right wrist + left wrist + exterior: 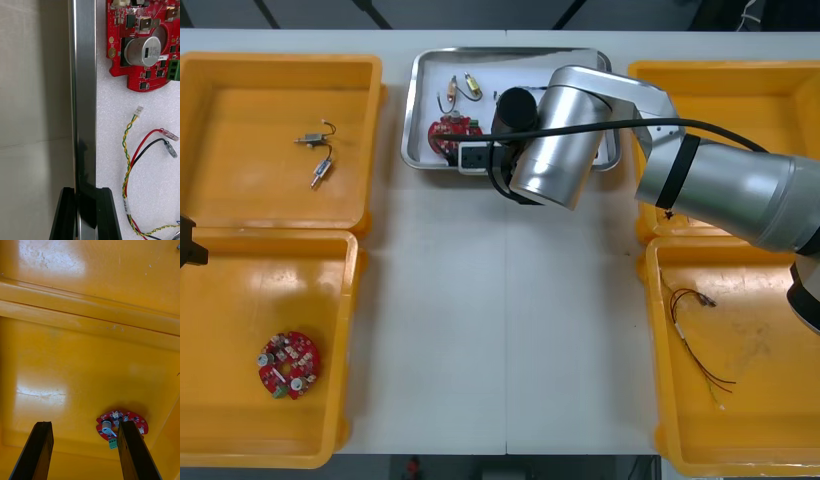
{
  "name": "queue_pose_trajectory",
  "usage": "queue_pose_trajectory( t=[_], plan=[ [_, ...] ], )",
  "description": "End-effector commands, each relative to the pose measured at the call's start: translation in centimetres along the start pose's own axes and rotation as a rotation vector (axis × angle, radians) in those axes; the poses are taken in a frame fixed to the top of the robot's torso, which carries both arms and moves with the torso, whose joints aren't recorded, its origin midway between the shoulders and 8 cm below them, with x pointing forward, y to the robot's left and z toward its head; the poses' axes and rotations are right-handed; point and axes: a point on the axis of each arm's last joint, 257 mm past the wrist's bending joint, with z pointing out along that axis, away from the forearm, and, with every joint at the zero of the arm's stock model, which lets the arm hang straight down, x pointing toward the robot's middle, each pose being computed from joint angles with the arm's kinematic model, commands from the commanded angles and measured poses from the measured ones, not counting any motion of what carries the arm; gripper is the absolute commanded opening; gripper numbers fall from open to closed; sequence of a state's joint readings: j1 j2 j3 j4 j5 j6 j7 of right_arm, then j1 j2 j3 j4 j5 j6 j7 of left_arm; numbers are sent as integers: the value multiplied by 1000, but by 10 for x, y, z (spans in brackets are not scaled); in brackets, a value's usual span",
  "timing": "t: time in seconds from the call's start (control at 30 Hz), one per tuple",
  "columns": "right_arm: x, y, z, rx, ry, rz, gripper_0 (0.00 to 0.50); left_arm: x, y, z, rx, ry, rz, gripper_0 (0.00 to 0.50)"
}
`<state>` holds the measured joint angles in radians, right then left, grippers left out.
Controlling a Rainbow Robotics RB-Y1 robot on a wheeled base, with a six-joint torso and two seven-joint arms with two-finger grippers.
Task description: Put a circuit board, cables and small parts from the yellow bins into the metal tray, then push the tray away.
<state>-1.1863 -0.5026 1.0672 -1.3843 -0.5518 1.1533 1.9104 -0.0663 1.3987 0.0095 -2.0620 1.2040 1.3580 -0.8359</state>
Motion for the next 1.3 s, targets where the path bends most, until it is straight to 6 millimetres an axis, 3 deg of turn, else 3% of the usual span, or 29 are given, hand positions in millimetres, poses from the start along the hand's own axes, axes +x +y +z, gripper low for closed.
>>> queue_pose_trajectory(
  t=[0.03, 0.43, 1.0, 1.17, 1.27, 1.3],
  plan=[
    [-29, -53, -17, 90, -73, -44, 0, -6, 11, -9, -44, -19, 122, 500],
    [-45, -95, -9, 207, -180, -52, 0, -6, 11, -9, -44, -19, 122, 500],
    [-44, -104, -7, 234, -194, -52, 1, -6, 11, -9, -44, -19, 122, 500],
    [-45, -100, -6, 226, -182, -59, 384, -6, 11, -9, -44, -19, 122, 500],
    [-43, -97, -5, 216, -169, -59, 481, -6, 11, -9, -44, -19, 122, 500],
    [-43, -96, -5, 214, -168, -59, 493, -6, 11, -9, -44, -19, 122, 500]
  ],
)
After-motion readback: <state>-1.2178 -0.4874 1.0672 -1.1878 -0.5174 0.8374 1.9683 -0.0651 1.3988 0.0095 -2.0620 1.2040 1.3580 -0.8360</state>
